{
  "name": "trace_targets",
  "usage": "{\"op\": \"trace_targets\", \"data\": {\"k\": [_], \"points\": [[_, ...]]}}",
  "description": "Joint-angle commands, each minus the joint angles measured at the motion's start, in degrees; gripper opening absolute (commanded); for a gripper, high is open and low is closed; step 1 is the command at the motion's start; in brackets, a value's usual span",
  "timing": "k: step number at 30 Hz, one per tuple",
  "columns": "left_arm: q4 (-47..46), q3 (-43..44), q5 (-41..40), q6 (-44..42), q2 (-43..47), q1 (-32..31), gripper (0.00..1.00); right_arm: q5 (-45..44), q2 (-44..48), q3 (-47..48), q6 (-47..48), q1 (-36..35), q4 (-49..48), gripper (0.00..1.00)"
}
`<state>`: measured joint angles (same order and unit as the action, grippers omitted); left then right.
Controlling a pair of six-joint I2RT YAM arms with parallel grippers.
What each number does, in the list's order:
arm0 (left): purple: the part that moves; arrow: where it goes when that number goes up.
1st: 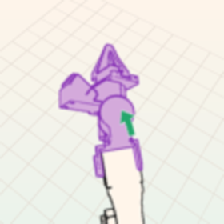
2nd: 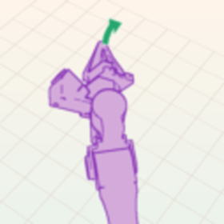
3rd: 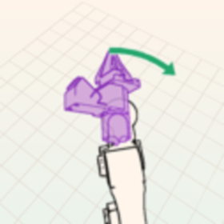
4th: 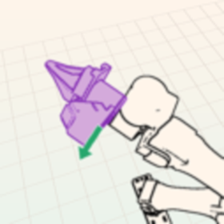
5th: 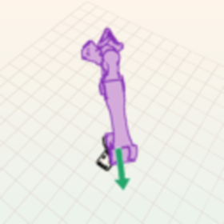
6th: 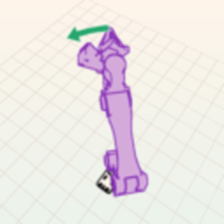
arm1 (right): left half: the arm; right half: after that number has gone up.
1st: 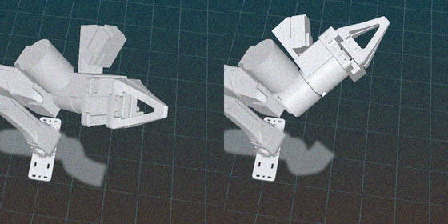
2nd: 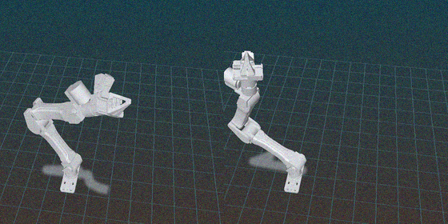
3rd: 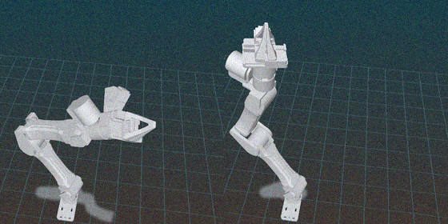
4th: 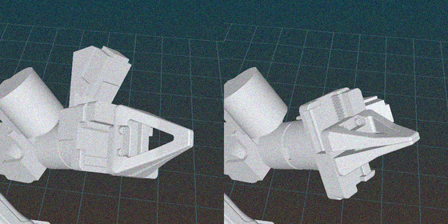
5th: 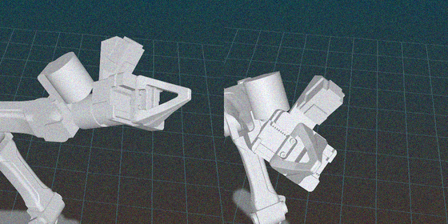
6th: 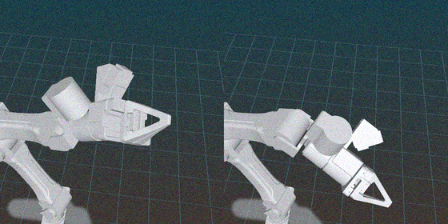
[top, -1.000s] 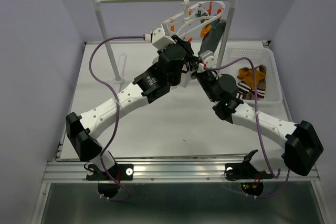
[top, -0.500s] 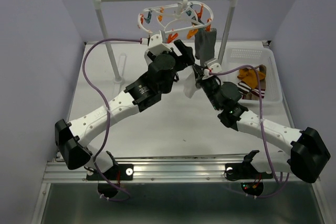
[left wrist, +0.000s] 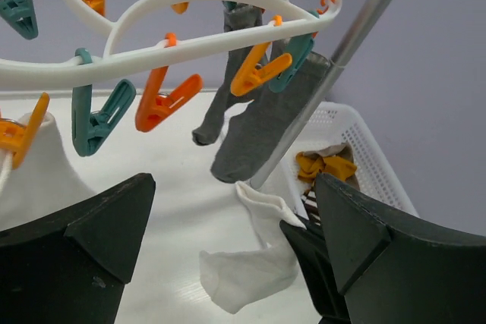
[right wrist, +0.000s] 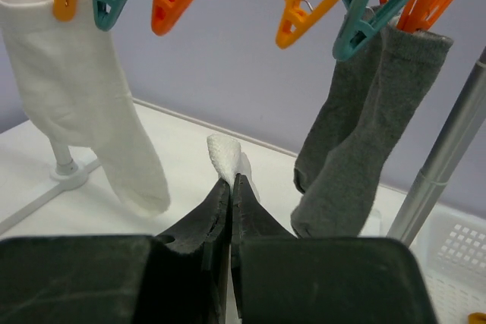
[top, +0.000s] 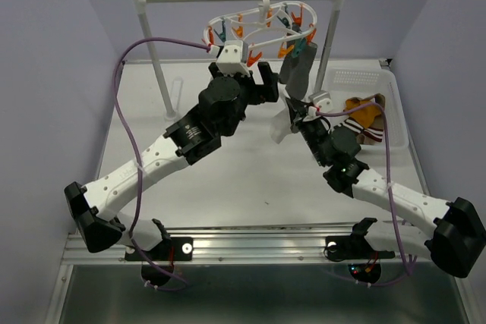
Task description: Clip the socks to the hanger
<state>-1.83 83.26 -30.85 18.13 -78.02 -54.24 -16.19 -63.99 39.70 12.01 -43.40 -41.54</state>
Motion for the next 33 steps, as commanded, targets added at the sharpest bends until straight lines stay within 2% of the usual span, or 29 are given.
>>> {"op": "trace_targets", "data": {"k": [1, 5, 8, 15, 26, 33], "points": [[1.47, 0.16, 4.05, -7.76, 5.15, 0.1, 0.99, -2.01, 1.5, -1.29, -0.32, 0.33, -1.36, 0.01], [1.74, 0.32, 0.27, -8.89, 7.18, 0.01, 0.99, -1.92, 1.85, -2.0, -1.64, 0.33, 1.01, 0.01], [1.82, 1.9, 0.44, -11.71, 7.36, 0.1, 0.99, -1.75, 2.37, -2.35, -1.99, 0.33, 1.81, 0.01], [7.54, 8.23, -3.25, -17.51, 1.12, 0.1, 0.98, -2.89, 2.81, -2.35, -2.17, 0.33, 1.99, 0.01], [-0.99, 4.01, -8.35, -35.87, -0.38, 1.24, 0.96, -5.52, 3.86, -3.66, -0.5, 0.33, 2.16, 0.01], [-0.46, 2.87, -7.74, -38.61, -0.56, 3.78, 0.94, -7.46, 4.66, -5.34, -0.06, 0.33, 1.81, 0.01]]}}
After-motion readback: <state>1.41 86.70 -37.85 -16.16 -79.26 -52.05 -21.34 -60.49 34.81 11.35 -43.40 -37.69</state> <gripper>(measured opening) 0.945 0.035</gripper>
